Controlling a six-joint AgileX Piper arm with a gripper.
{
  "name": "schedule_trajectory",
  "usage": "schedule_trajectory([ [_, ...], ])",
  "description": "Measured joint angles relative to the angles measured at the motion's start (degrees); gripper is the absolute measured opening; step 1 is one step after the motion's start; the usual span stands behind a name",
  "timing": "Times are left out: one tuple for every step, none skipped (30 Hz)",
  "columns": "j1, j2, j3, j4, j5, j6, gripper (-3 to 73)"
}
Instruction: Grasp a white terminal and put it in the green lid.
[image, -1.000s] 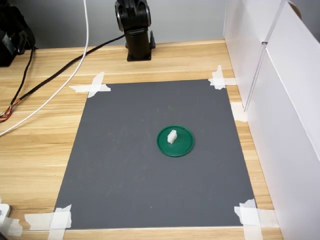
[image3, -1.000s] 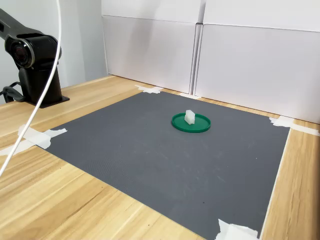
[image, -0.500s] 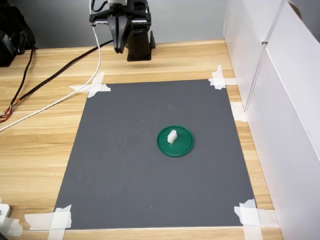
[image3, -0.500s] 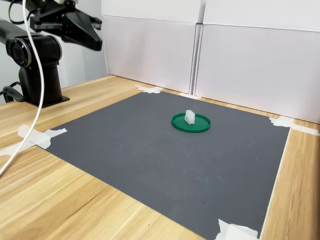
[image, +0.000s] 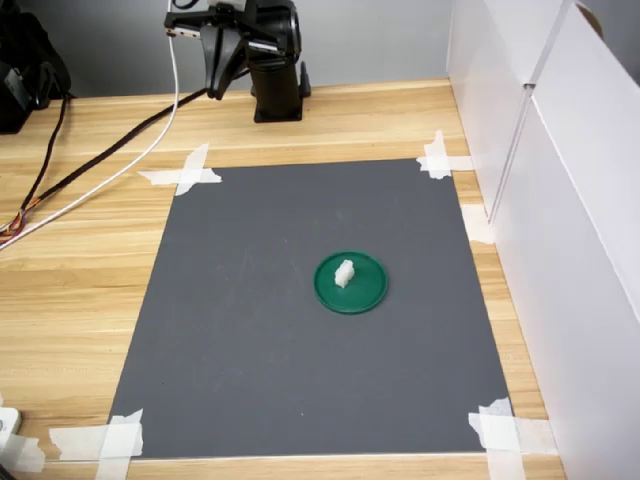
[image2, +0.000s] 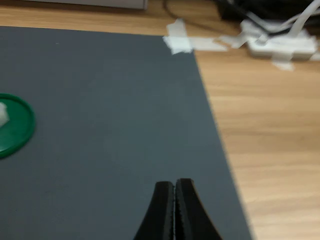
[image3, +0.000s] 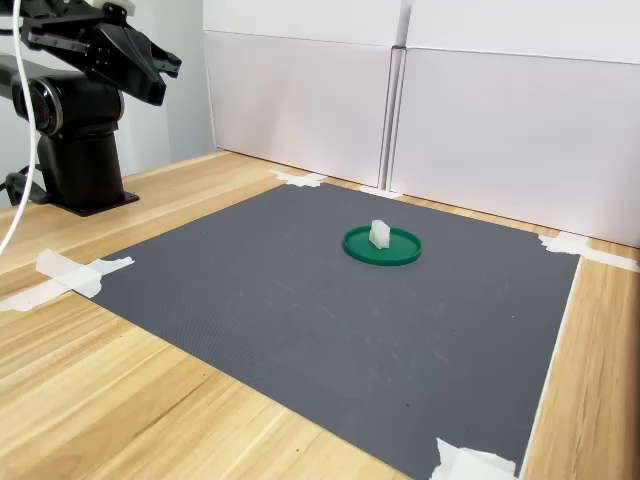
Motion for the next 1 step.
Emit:
schedule_trajectory([
  [0.0, 0.0, 0.0, 2.0, 0.6, 0.0, -2.0],
])
